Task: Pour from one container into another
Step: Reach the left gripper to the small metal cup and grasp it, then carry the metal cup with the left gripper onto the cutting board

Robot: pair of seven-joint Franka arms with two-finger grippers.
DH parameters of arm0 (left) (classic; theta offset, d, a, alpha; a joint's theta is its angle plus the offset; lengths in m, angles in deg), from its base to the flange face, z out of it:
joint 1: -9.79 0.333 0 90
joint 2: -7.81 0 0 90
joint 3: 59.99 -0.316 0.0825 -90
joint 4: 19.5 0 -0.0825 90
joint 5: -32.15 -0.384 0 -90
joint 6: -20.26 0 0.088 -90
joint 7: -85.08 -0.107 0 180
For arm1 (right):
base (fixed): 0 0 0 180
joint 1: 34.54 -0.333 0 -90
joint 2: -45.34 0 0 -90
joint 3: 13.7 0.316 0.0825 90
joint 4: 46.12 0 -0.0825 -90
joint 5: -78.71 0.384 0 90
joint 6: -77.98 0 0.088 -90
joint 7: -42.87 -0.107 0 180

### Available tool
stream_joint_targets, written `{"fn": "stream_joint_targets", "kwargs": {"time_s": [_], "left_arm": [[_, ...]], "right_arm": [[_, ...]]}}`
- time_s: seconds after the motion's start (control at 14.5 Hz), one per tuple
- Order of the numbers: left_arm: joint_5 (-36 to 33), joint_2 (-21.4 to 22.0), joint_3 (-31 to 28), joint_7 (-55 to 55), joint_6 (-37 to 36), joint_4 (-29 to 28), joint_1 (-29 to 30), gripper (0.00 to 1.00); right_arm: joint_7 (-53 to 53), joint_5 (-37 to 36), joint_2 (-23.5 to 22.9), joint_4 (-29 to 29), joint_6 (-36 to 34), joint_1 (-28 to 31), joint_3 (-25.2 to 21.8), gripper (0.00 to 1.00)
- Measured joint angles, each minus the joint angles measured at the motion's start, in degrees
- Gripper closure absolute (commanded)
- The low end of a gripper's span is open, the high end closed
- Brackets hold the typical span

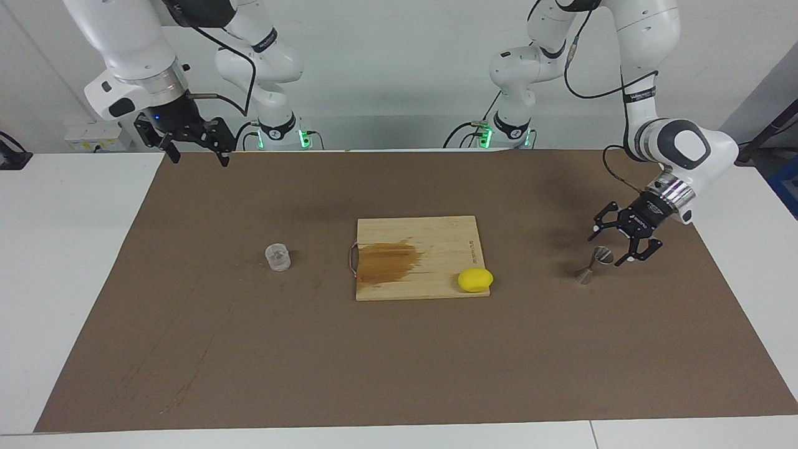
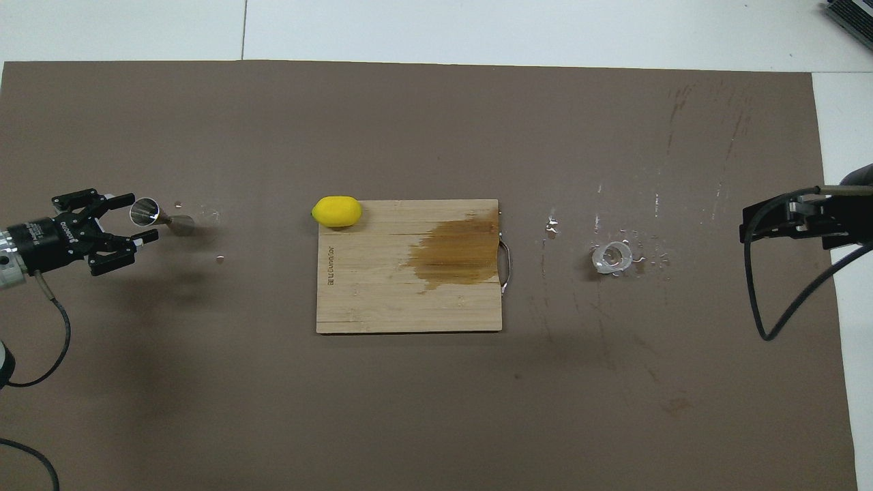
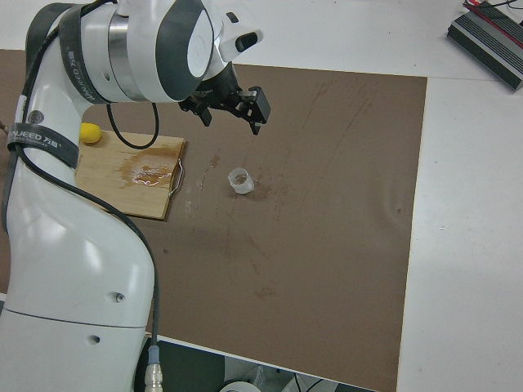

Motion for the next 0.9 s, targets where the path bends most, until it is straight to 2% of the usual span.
{"fn": "stream_joint_targets", "kwargs": {"time_s": [0.14, 0.28, 0.35, 0.48, 0.9], "left_arm": [[1.01, -0.01, 0.08, -0.03, 0.24, -0.47, -0.14, 0.25], [1.28, -0.01, 0.2, -0.09, 0.45, -0.68, -0.2, 0.43], [1.34, -0.01, 0.24, -0.09, 0.55, -0.69, -0.2, 0.64], [1.5, 0.01, 0.27, -0.09, 0.65, -0.71, -0.21, 1.0], [2.37, -0.01, 0.27, -0.08, 0.94, -0.87, -0.21, 1.0]], "right_arm": [[0.0, 0.0, 0.0, 0.0, 0.0, 0.0, 0.0, 0.0], [0.0, 0.0, 0.0, 0.0, 0.0, 0.0, 0.0, 0.0], [0.0, 0.0, 0.0, 0.0, 0.0, 0.0, 0.0, 0.0], [0.0, 0.0, 0.0, 0.0, 0.0, 0.0, 0.0, 0.0], [0.0, 0.0, 0.0, 0.0, 0.0, 0.0, 0.0, 0.0]]}}
